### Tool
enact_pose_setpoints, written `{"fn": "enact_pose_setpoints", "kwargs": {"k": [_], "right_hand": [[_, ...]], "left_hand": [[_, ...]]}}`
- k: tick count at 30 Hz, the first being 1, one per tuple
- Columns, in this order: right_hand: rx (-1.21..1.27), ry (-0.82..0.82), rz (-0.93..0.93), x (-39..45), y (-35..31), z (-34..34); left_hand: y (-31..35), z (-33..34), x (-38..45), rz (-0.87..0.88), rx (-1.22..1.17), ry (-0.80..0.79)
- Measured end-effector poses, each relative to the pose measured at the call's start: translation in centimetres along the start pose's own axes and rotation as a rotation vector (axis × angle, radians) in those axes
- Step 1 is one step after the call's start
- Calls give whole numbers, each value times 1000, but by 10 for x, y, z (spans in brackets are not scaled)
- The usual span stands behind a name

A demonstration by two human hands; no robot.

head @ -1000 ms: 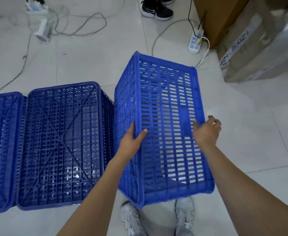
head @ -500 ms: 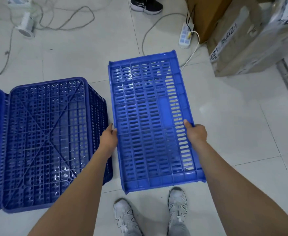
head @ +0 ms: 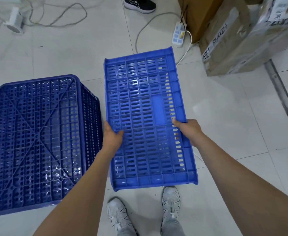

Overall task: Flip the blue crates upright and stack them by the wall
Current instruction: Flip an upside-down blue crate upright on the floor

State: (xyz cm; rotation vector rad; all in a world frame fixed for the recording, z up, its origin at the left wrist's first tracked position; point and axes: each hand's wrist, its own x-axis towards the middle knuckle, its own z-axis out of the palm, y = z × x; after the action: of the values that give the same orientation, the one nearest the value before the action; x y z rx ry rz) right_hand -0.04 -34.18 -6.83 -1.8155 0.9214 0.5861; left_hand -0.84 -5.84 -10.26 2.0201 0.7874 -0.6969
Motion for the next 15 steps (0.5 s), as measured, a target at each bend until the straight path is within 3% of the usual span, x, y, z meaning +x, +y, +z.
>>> {"fn": "enact_pose_setpoints", "kwargs": {"k": [4, 8, 12, 15], "right_hand": [[-197, 167, -112, -30, -19, 9], [-514, 363, -240, -65, -34, 44], [-636, 283, -264, -79, -27, 90], [-688, 148, -290, -81, -14, 122]], "left_hand": [[-3, -8, 1, -46, -3, -71], [-5, -8, 2, -19, 207, -78], [21, 12, -10, 60, -103, -73], [40, 27, -22, 101, -229, -225]]}}
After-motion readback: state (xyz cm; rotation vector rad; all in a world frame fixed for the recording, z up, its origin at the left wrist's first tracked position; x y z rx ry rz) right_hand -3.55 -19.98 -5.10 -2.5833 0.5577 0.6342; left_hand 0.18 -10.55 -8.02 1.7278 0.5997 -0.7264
